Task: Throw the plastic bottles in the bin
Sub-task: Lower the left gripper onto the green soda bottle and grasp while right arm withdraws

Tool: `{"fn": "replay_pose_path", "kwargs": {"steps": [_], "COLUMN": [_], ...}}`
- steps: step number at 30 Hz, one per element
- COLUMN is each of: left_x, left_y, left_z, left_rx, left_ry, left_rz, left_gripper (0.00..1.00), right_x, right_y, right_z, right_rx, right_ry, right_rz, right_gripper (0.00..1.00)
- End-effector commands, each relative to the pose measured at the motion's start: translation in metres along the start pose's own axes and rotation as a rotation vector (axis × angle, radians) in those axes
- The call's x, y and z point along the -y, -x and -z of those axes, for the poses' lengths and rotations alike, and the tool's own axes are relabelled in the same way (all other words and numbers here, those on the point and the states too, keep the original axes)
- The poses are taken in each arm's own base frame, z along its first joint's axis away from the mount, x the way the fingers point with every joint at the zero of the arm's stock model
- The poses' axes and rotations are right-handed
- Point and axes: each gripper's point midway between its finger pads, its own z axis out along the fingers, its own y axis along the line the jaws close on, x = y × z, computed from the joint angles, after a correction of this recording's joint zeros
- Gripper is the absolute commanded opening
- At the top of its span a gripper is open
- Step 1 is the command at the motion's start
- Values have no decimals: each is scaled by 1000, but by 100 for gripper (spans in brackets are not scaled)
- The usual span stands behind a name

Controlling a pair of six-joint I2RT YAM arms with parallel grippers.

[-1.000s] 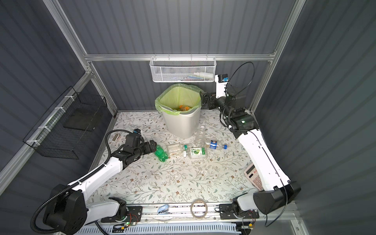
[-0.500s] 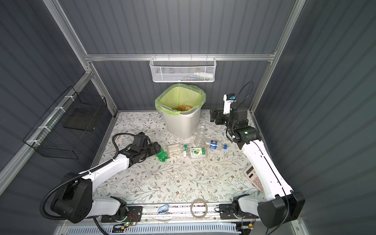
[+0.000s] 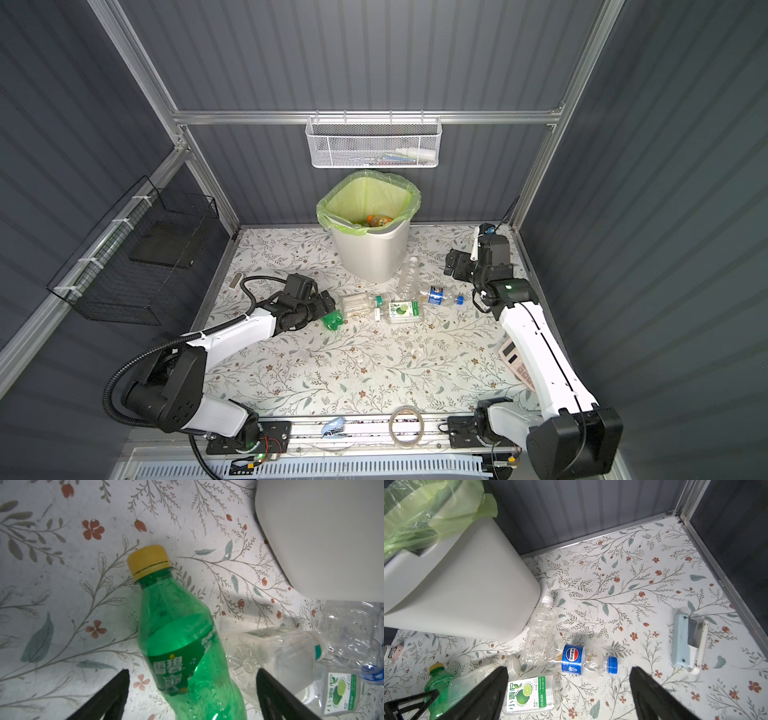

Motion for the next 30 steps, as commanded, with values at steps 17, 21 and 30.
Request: {"fn": "replay_pose_path", "kwargs": {"steps": [17,21,30], "left_x": [-3,-4,-10], "left_y": [-1,-1,-5], "left_z": [-18,-17,-13], "left_rx": [-10,-9,-7], "left_ry": [41,43,50], "left_rz": [12,-1,-18], "left_gripper": [77,68,55], "right_x": [7,8,8], "right_y": [-29,-30,-37], "right_z": [-10,-12,-15], "right_rx": [-42,-47,-65], "right_ry": [15,16,19], "right_rz": [-71,-74,-95], "right_gripper": [89,88,86]}}
